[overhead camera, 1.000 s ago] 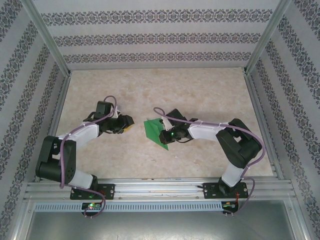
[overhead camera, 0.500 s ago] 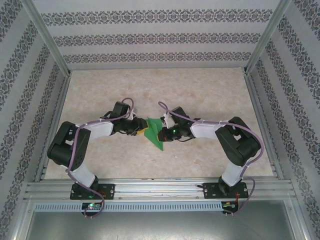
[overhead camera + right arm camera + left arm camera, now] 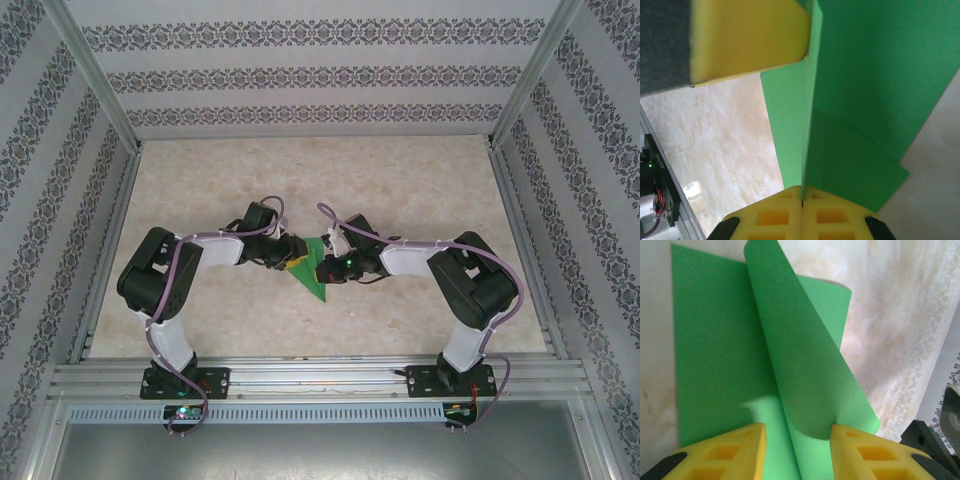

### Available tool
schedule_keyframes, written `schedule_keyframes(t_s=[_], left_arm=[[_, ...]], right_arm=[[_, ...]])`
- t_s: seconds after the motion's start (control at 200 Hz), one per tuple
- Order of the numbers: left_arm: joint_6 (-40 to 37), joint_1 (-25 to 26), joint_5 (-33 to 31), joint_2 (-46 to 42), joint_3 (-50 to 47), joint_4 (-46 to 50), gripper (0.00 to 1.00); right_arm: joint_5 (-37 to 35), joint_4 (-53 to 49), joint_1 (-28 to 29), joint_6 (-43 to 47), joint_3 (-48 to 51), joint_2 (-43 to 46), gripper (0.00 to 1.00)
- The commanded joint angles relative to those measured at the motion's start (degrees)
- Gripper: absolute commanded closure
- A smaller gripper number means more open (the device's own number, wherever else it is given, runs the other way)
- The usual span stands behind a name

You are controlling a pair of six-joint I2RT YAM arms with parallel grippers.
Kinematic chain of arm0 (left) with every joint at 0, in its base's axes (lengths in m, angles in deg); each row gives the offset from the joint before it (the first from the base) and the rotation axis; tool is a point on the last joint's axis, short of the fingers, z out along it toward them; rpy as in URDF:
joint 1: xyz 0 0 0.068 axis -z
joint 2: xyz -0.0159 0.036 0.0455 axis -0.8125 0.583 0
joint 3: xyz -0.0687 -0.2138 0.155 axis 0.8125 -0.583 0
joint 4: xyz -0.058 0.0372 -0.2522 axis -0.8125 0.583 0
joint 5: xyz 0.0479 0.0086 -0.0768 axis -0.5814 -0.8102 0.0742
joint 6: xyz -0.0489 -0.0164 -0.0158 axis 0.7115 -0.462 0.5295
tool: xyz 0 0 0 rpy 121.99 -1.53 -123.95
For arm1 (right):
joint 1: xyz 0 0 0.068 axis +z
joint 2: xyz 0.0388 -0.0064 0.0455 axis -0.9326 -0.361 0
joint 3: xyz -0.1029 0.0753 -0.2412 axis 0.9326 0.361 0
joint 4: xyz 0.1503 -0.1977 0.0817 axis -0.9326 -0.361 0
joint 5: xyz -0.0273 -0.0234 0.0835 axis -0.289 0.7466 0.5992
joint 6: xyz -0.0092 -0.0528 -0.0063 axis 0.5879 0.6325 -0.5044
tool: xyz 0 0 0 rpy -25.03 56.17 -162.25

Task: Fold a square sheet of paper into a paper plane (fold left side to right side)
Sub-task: Fourth fold the wing at the center of the table.

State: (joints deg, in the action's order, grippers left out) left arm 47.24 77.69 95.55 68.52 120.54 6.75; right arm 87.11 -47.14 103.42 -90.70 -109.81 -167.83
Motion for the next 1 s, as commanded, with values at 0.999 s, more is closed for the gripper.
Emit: schedule_keyframes(t_s=[0.999], left_arm=[[1.05,1.26,-5.19,4.86,4.26,4.69,0.62]], right_arm=[[2.59,0.91,-2.58,-2.14,0.78,3.40,0.74]])
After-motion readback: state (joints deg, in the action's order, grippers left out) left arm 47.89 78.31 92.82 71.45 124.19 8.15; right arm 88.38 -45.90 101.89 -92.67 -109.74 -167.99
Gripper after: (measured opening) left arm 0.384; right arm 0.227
